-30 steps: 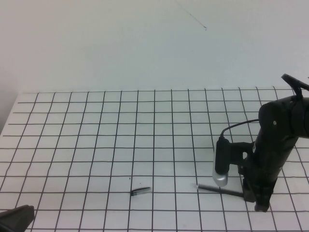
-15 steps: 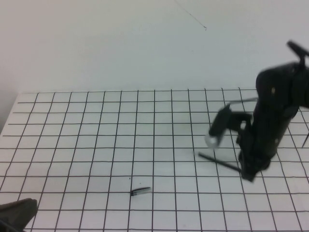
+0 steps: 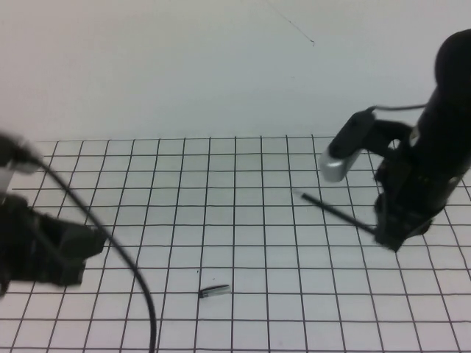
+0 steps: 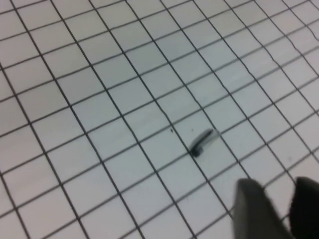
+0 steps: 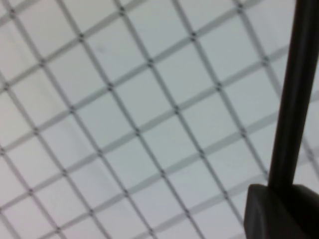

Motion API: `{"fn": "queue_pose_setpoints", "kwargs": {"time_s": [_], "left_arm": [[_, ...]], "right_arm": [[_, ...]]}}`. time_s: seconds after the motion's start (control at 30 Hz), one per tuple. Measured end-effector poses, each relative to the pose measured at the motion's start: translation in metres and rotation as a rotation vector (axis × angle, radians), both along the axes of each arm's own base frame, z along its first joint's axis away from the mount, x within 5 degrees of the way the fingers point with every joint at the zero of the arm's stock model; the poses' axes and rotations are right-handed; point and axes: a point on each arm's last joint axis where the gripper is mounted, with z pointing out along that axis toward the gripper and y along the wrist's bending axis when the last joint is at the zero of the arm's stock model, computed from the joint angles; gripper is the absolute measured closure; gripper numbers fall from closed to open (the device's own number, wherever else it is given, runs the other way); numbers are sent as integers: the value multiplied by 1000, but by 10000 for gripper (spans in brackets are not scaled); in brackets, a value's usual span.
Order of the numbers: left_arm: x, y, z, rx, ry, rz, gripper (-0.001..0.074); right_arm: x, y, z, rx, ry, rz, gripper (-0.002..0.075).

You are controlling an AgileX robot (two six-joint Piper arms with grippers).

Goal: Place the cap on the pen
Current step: Put the cap on the pen

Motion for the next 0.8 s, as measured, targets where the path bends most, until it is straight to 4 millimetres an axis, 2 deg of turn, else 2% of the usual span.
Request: {"fn": "queue_pose_setpoints", "kwargs": {"time_s": [0.07,0.1,0.13,0.2,0.33,0.37,0.4,0.5,0.6,0.7,0.8], "left_arm": [[17,-1,1,-16,27,0,487],[24,-1,0,-22,41,2,267],[32,-2,-2,-34,60,2,250],[44,-4,-4,-44,88,-24,274],[67,-11,-15,36,117,-219,367],[72,-15,-17,46,119,-251,341],[76,-19,-19,53,117,-272,377],[87,-36,-28,106,110,-344,377],[96,-61,-43,196,118,-440,378],[98,-90,-59,347,107,-575,378],[103,-108,-78,480,111,-628,378]], "right_arm": [[-2,-9,12,-47,-61,-30,664],[-4,-14,19,-69,-97,-44,664],[-7,-19,29,-82,-136,-55,664],[-12,-28,43,-91,-186,-68,664],[-21,-44,65,-57,-240,-105,664],[-23,-46,68,-49,-249,-115,664],[-25,-50,72,-41,-258,-126,664],[-28,-53,77,-22,-265,-138,664],[-29,-51,77,-4,-253,-150,664],[-30,-50,77,13,-243,-158,664],[-29,-52,77,-8,-255,-156,664]]}}
